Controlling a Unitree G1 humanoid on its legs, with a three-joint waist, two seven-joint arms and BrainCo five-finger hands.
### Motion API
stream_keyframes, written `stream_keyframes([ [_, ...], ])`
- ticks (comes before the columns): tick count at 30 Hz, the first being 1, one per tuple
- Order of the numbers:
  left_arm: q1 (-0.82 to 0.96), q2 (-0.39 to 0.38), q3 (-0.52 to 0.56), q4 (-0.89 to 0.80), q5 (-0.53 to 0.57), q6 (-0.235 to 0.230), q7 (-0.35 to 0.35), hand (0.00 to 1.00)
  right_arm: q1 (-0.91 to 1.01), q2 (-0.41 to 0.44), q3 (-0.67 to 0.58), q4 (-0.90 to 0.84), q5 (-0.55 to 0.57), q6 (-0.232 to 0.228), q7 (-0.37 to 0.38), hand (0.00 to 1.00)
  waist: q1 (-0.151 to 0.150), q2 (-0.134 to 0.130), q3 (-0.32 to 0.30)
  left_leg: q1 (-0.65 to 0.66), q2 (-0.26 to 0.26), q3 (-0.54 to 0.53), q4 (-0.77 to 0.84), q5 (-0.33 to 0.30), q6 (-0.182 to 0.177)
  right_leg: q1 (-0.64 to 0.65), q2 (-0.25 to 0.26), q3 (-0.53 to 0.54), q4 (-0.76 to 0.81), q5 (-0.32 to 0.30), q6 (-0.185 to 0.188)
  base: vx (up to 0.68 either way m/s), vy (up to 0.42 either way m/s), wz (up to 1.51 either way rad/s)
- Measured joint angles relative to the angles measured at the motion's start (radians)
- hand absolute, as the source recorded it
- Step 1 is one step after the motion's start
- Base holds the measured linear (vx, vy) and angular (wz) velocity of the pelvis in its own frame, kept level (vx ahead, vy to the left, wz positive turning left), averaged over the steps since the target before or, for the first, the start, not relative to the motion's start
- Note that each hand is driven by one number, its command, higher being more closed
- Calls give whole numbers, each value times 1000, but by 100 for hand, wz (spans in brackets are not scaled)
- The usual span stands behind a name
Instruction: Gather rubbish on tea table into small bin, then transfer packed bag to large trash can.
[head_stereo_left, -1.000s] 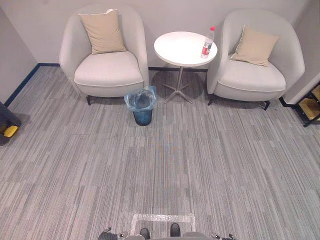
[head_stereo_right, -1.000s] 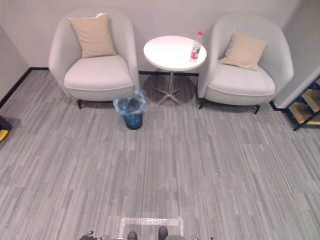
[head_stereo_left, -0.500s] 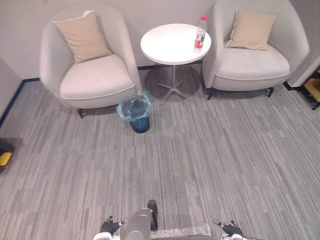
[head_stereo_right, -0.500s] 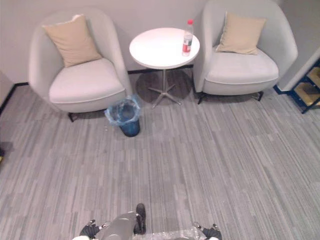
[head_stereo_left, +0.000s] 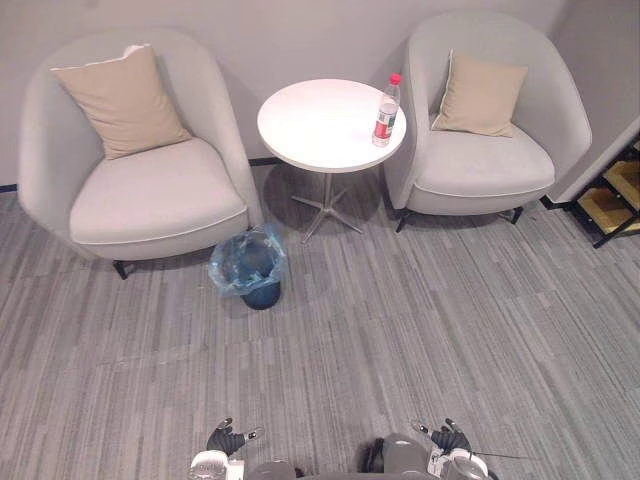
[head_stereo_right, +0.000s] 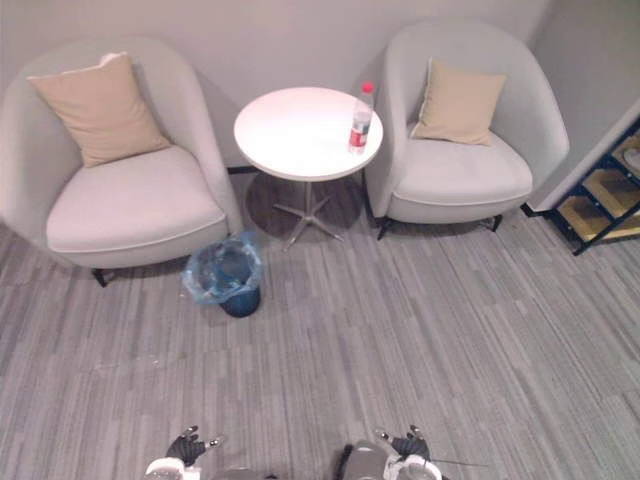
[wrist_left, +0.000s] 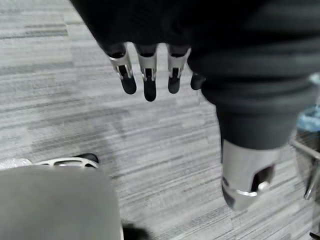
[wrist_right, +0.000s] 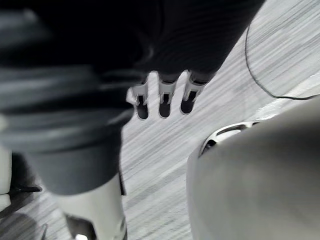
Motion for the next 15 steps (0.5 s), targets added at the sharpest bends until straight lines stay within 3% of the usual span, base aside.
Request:
stream_keyframes([
  [2, -10, -33, 2, 4, 0, -6, 0, 0, -6, -13, -2, 18, -13, -2, 1, 0, 0, 33, -6, -15, 27, -24, 63, 16, -27, 30, 23, -15, -19, -46, -6, 391, -251, 10],
  [3, -16, -36, 10, 6, 1, -5, 0, 0, -6, -16, -4, 21, -13, -3, 0, 0, -1, 33, -6, -32, 30, -30, 98, 20, -34, 38, 26, -15, -22, -53, -7, 386, -277, 12],
  [5, -28, -68, 52, -1, -1, -5, -1, 0, -6, -15, -1, 26, -11, -2, -6, 0, 1, 23, 14, -140, 63, -59, 402, 72, -72, 119, 38, -19, -56, -77, -27, 230, -157, 3],
  [6, -28, -81, 70, -22, 0, -10, -2, 0, 2, -2, 1, 28, -9, 0, -10, 0, 13, 11, 26, -208, 97, -54, 582, 63, -39, 178, 49, -18, -78, -110, -57, 215, -92, -14],
  [8, -28, -81, 71, -51, 2, -11, -1, 0, 9, 7, 1, 23, -4, -1, -15, 0, 19, 8, 31, -260, 127, -12, 660, 38, 1, 238, 56, -13, -87, -142, -64, 213, -73, -12],
  [11, -23, -81, 71, -71, 1, -17, 1, 0, 15, 15, -1, 19, 20, -2, -18, 0, 28, 5, 32, -363, 123, 54, 577, 29, 6, 297, 55, 5, -129, -165, -49, 183, 4, -18],
  [12, -23, -81, 71, -77, 0, -17, 1, 0, 18, 15, -2, 20, 27, -1, -19, 0, 29, 5, 33, -385, 91, 71, 445, 35, 9, 315, 51, 12, -153, -169, -41, 313, 135, -19],
  [13, -22, -82, 69, -77, 0, -18, 1, 0, 21, 14, -2, 22, 27, -1, -20, 0, 35, 6, 32, -388, 47, 65, 261, 68, -1, 329, 46, 24, -173, -175, -30, 411, 197, -36],
  [14, -23, -85, 69, -76, -4, -19, 1, 0, 20, 9, -2, 29, 26, -1, -20, 0, 52, 7, 33, -369, 17, 51, 101, 179, 6, 340, 46, 52, -186, -182, -12, 317, 156, -44],
  [15, -22, -85, 69, -76, -4, -20, 2, 0, 19, 6, -1, 33, 26, -1, -20, 0, 59, 5, 30, -353, 7, 55, 75, 201, 21, 342, 44, 67, -191, -182, -4, 409, 150, -43],
])
